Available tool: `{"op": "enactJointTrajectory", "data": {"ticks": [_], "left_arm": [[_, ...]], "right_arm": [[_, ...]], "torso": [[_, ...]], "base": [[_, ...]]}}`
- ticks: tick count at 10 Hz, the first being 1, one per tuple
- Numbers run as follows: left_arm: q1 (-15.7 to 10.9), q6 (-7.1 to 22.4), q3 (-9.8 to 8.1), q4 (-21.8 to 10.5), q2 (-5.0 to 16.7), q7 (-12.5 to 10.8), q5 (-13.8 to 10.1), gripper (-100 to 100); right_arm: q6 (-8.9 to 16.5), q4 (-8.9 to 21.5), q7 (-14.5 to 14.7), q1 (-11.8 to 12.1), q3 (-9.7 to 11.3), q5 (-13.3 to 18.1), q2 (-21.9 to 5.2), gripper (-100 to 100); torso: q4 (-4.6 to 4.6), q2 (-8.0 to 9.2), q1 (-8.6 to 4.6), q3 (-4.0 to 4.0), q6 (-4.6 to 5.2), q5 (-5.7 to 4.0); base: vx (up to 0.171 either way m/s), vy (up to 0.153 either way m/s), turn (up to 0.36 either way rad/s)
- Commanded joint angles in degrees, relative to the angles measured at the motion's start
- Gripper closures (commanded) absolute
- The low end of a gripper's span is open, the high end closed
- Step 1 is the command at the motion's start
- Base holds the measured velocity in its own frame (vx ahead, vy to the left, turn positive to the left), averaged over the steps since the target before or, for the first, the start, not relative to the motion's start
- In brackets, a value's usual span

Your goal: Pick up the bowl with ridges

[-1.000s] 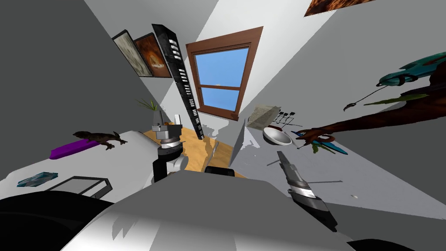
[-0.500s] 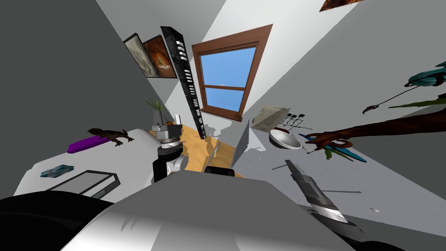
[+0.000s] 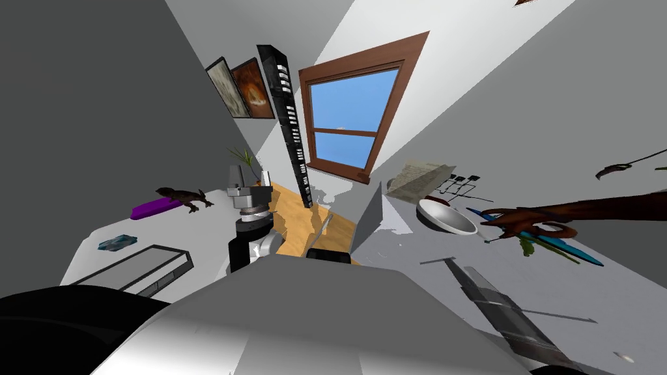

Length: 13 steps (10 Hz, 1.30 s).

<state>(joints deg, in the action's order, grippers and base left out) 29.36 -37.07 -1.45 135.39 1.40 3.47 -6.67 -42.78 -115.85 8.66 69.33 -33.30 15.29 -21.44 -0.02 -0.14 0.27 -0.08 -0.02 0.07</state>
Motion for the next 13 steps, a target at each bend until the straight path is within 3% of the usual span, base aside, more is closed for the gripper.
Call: {"op": "enactJointTrajectory", "data": {"ticks": [1, 2, 3, 4, 5, 6, 7, 8, 9, 10, 11, 12, 13], "left_arm": [[0.0, 0.0, 0.00, 0.0, 0.0, 0.0, 0.0, 0], [0.0, 0.0, 0.00, 0.0, 0.0, 0.0, 0.0, 0], [0.0, 0.0, 0.00, 0.0, 0.0, 0.0, 0.0, 0], [0.0, 0.0, -0.01, 0.0, 0.0, 0.0, 0.0, 0], [0.0, 0.0, 0.00, 0.0, 0.0, 0.0, 0.0, 0], [0.0, 0.0, -0.01, 0.0, 0.0, 0.0, 0.0, 0], [0.0, 0.0, 0.00, 0.0, 0.0, 0.0, 0.0, 0], [0.0, 0.0, -0.01, 0.0, 0.0, 0.0, 0.0, 0], [0.0, 0.0, 0.00, 0.0, 0.0, 0.0, 0.0, 0], [0.0, 0.0, -0.01, 0.0, 0.0, 0.0, 0.0, 0], [0.0, 0.0, -0.01, 0.0, 0.0, 0.0, 0.0, 0], [0.0, 0.0, -0.01, 0.0, 0.0, 0.0, 0.0, 0], [0.0, 0.0, -0.01, 0.0, 0.0, 0.0, 0.0, 0]], "right_arm": [[0.1, -0.1, 0.1, 2.6, -1.9, 0.3, -0.7, -100], [-0.7, 1.0, 0.6, 4.1, -4.2, 0.9, -1.8, -100], [-0.7, 1.0, 0.6, 5.6, -4.5, 0.9, -1.8, -100], [-1.4, 2.1, 1.2, 7.5, -6.8, 1.5, -2.8, -100], [-1.4, 2.1, 1.2, 8.9, -7.1, 1.5, -2.8, -100], [-2.1, 3.2, 1.8, 10.6, -9.4, 2.1, -3.8, -100], [-2.1, 3.2, 1.8, 12.1, -9.6, 2.1, -3.8, -100], [-2.7, 4.2, 2.4, 14.4, -12.1, 2.7, -4.7, -100], [-2.7, 4.2, 2.4, 15.3, -12.1, 2.7, -4.7, -100], [-3.3, 5.2, 3.0, 17.6, -14.5, 3.2, -5.6, -100], [-3.3, 5.2, 3.0, 18.5, -14.5, 3.2, -5.6, -100], [-3.8, 6.2, 3.7, 20.7, -16.7, 3.8, -6.6, -100], [-3.8, 6.2, 3.7, 21.6, -16.7, 3.8, -6.6, -100]], "torso": [[0.00, 0.00, 0.00, 0.00, 0.00, 0.00], [0.00, 0.03, -0.09, 0.01, 0.01, -0.02], [0.01, 0.03, -0.12, 0.01, 0.00, -0.03], [0.01, 0.04, -0.14, 0.02, 0.01, -0.04], [0.00, -0.01, -0.15, 0.00, 0.00, -0.04], [0.00, -0.01, -0.15, -0.01, 0.00, -0.04], [-0.01, -0.04, -0.12, -0.03, -0.02, -0.03], [-0.01, -0.05, -0.13, -0.03, 0.01, -0.03], [-0.02, -0.08, -0.13, -0.05, -0.01, -0.03], [-0.01, -0.04, -0.12, -0.03, 0.01, -0.04], [-0.02, -0.07, -0.16, -0.04, -0.01, -0.04], [-0.01, -0.05, -0.18, -0.03, 0.00, -0.05], [-0.01, -0.06, -0.19, -0.04, -0.01, -0.05]], "base": [[0.038, 0.044, 0.062], [0.038, 0.037, 0.087], [0.037, 0.028, 0.070], [0.054, 0.033, 0.099], [0.052, 0.031, 0.086], [0.059, 0.040, 0.165], [0.061, 0.033, 0.072], [0.069, 0.037, 0.100], [0.053, 0.033, 0.062], [0.066, 0.026, 0.110], [0.056, 0.019, 0.068], [0.062, 0.017, 0.099], [0.054, 0.016, 0.081]]}}
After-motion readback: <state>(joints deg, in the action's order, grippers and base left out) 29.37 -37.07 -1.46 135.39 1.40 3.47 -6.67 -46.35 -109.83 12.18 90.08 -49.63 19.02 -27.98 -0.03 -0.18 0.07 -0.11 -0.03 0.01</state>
